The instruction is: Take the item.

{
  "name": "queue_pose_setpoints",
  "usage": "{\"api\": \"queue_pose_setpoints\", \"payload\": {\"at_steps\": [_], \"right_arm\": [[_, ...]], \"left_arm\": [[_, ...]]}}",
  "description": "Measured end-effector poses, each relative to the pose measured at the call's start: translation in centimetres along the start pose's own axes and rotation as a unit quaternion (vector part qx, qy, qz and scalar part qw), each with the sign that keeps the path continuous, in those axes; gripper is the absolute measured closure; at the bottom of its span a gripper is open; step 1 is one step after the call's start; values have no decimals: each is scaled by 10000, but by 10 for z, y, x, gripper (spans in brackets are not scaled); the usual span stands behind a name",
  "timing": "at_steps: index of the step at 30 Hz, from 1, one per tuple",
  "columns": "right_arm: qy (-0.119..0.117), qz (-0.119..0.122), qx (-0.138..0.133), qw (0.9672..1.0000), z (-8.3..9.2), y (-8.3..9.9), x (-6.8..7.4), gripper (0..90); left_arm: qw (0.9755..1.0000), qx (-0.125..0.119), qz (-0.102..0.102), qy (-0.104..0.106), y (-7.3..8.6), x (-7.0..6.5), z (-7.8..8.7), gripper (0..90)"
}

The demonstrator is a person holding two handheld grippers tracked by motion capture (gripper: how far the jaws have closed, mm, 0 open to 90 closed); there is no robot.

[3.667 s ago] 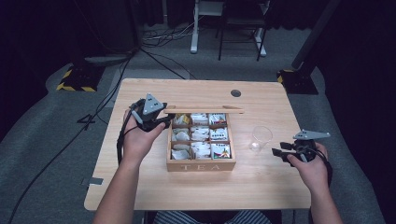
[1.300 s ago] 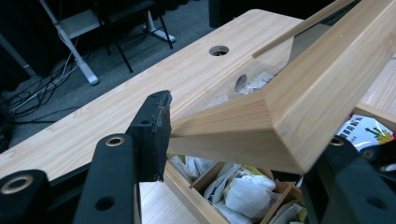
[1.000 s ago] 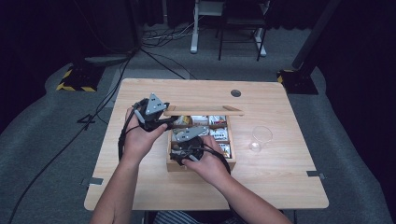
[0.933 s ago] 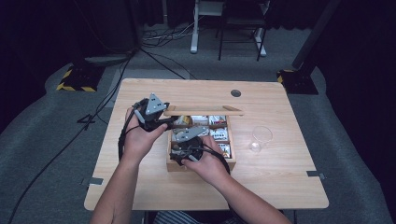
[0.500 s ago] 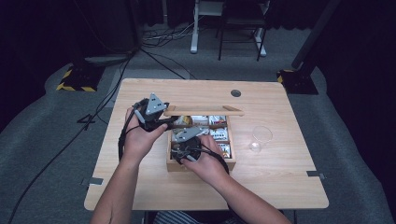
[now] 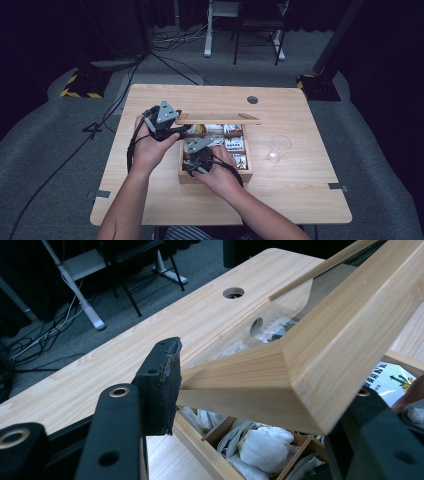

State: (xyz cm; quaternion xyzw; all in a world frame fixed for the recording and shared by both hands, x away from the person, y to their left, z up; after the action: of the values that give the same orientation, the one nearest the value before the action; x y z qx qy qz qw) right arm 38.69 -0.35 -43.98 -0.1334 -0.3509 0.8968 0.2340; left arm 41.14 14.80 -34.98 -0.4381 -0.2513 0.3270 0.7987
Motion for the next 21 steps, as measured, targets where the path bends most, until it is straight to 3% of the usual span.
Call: {"api": "queue_pose_setpoints", "payload": {"at_steps": [7, 17, 21], "right_arm": [[0, 58, 215, 9998, 5, 2, -1, 655], [-143, 2, 400, 9991, 6, 3, -3, 886], [-159, -72, 379, 9991, 9, 3, -4, 900]], "left_arm": [[10000, 0, 5, 2, 0, 0, 0, 472], [10000, 15, -7, 21, 0, 0, -1, 468], [10000, 13, -14, 13, 0, 0, -1, 468]]}}
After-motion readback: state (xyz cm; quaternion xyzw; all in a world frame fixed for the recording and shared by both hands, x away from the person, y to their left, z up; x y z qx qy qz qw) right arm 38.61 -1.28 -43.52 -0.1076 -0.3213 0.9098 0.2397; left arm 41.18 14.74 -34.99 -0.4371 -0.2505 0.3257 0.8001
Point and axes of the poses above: each handheld gripper's, and its own axes: z roughly backward along the jaws, y roughly out of its underside, x roughly to its left, the point moved 1 cm from there along -z, roughly forward along the jaws, and after that the axes turned 1 degree about y, right-handed, at the moved point
